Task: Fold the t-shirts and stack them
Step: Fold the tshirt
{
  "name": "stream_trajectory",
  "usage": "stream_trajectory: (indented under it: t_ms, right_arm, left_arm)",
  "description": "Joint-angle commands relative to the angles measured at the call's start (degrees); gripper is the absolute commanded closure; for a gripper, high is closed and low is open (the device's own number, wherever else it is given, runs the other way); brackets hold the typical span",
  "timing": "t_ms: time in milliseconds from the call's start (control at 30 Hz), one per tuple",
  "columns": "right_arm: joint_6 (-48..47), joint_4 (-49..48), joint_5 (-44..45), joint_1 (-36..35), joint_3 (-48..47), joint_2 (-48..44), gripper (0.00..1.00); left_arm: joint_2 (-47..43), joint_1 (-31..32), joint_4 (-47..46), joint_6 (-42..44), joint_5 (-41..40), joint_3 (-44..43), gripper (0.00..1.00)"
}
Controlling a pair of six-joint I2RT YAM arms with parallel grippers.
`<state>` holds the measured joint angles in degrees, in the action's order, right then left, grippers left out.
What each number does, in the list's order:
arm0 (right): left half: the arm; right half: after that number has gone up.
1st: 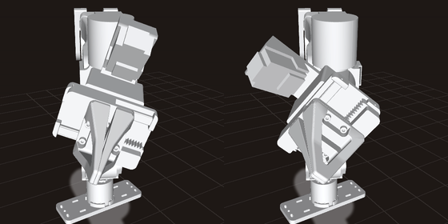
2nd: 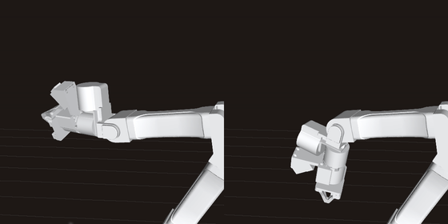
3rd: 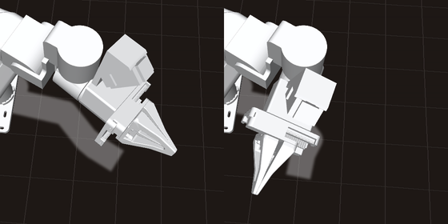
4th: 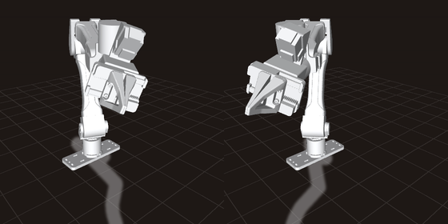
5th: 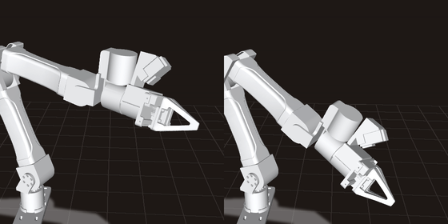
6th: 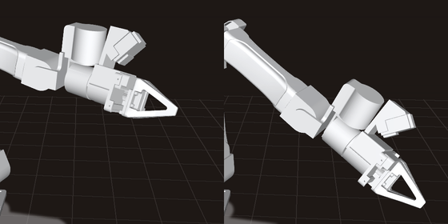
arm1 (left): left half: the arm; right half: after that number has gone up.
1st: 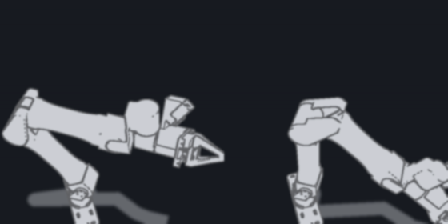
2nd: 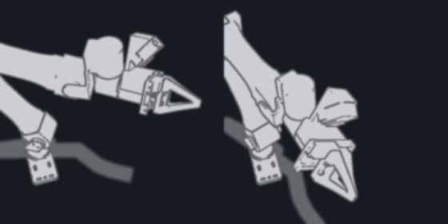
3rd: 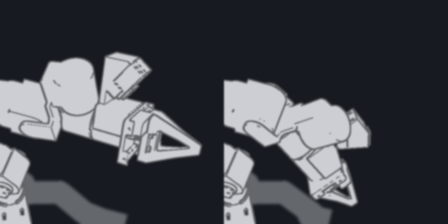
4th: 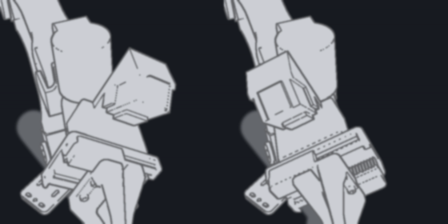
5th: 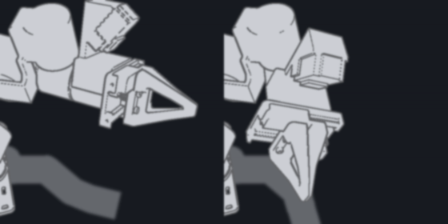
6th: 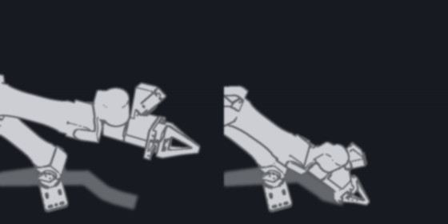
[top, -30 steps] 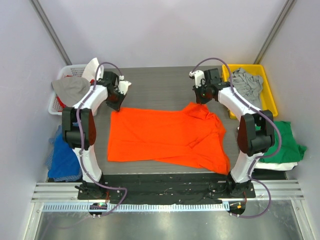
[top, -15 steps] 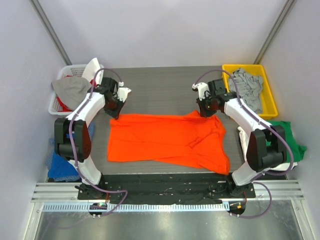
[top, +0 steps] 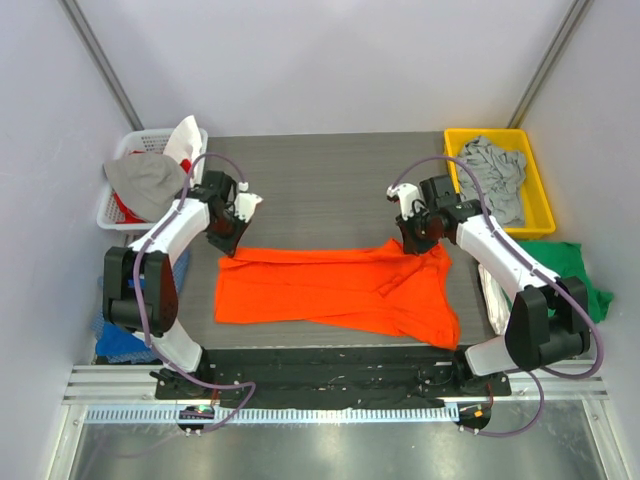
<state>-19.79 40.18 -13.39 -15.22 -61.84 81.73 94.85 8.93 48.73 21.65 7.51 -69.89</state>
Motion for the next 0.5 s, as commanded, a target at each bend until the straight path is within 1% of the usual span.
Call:
stream_trajectory:
  t_ms: [0, 300, 467]
  right_arm:
    - [-0.16, 1.56, -1.64, -1.04, 1.72, -3.33, 0.99]
    - [-0.6, 2.27, -0.68, -1.91, 5.77, -6.14, 0.99]
    - [-0.86, 3.32, -0.41, -1.92, 6.38, -7.29, 0.99]
  left_arm:
    - [-2.04, 0.21, -0.12, 1.2, -1.09, 2.03, 0.96]
    - [-2.47, 0.21, 0.14, 2.43, -2.14, 4.76, 0.96]
    - [-3.09, 0.21, 1.01, 2.61, -1.79, 5.37, 0.96]
